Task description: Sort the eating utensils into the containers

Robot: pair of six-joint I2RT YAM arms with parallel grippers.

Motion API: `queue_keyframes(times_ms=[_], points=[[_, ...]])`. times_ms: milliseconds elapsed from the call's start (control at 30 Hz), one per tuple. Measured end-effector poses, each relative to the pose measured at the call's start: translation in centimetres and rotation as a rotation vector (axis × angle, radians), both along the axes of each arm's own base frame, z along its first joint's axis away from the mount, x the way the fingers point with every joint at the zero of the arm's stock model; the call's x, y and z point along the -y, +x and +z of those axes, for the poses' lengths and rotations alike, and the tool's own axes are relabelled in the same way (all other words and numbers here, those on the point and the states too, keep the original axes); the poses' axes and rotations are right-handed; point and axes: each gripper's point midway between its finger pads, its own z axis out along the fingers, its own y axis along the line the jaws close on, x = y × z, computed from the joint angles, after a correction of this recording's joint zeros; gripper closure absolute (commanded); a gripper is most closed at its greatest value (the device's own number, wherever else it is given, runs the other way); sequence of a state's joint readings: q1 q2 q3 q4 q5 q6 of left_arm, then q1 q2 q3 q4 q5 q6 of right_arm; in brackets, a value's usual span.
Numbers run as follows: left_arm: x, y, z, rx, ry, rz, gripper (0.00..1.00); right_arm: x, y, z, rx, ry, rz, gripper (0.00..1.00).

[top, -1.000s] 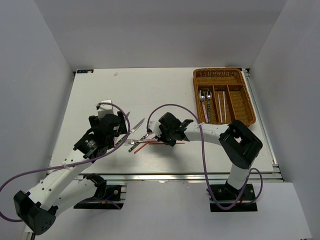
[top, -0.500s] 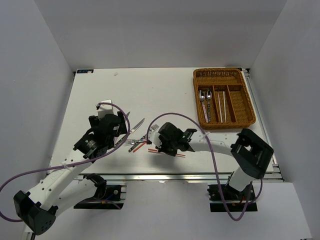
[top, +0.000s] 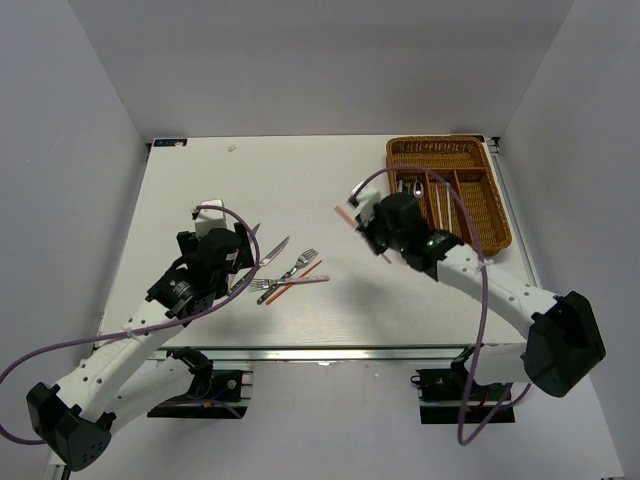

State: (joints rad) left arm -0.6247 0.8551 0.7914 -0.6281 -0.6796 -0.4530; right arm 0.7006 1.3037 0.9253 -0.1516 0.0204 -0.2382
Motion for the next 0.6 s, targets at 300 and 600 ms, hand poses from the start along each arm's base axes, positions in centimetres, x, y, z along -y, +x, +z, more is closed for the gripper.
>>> queue_keyframes(times_ms=[300,600], points=[[-0.1,-0.1,0.4,0.014,-0.011,-0.001,0.02,14.9,15.0,2.3,0.011,-0.043,-0.713,1.0],[0.1,-0.1,0.3,0.009,-0.013,-0.008,0.02,23.5,16.4,-4.9,-0.162,-0.192,-0.918,1.0]])
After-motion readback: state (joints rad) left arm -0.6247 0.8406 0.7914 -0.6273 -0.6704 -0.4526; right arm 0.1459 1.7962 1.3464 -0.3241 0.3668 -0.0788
